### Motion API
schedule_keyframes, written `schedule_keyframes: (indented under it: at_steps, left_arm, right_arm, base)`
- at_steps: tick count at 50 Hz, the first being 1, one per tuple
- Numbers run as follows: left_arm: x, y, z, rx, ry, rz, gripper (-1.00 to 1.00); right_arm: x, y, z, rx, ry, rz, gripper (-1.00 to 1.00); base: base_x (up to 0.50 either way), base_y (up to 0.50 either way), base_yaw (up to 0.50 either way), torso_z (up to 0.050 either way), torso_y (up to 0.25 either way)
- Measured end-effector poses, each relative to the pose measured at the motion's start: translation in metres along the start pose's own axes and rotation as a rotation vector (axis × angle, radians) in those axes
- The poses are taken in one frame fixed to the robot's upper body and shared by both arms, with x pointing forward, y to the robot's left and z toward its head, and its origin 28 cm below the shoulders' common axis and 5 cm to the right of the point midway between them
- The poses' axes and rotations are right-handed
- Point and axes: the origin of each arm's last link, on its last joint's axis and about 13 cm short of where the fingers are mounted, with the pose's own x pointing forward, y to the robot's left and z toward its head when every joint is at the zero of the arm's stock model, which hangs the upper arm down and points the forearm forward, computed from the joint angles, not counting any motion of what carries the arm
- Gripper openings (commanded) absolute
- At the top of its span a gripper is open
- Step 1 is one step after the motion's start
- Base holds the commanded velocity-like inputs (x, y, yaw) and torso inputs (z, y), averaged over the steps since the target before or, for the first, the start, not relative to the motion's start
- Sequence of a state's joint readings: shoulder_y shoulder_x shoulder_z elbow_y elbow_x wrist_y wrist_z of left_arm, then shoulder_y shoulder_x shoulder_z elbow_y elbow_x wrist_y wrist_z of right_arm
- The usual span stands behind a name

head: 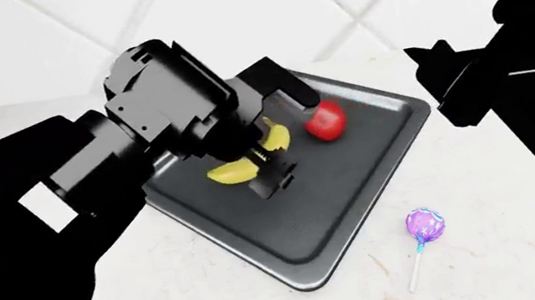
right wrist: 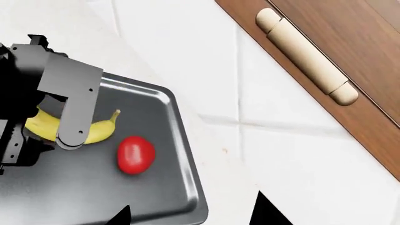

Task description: Pick up the fruits and vegetables and place them in the sink. Turn on the sink faucet to wash them. Then turn the sink off and put them in the tray.

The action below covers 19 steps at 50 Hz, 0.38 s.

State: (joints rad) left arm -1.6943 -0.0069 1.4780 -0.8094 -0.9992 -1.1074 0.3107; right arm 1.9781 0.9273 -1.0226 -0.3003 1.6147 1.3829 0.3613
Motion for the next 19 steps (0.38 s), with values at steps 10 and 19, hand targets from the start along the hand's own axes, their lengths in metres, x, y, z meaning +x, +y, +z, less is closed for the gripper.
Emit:
schedule_keyframes:
  at_steps: [10,19]
  left_arm:
    - [-0.019,0.006,0.005,-0.022,-0.065,0.011,1.0]
    - [-0.041,0.009,0.002,-0.029,-0.125,0.029,1.0]
  right_arm:
    - [-0.001,0.0,-0.001,0.001,0.001,-0.003,1.0]
    - [-0.005,0.0,-0.002,0.005,0.0,-0.011,1.0]
  base:
    - [0.0,0.0,0.0,0.0,0.0]
    - [0.0,0.0,0.0,0.0,0.0]
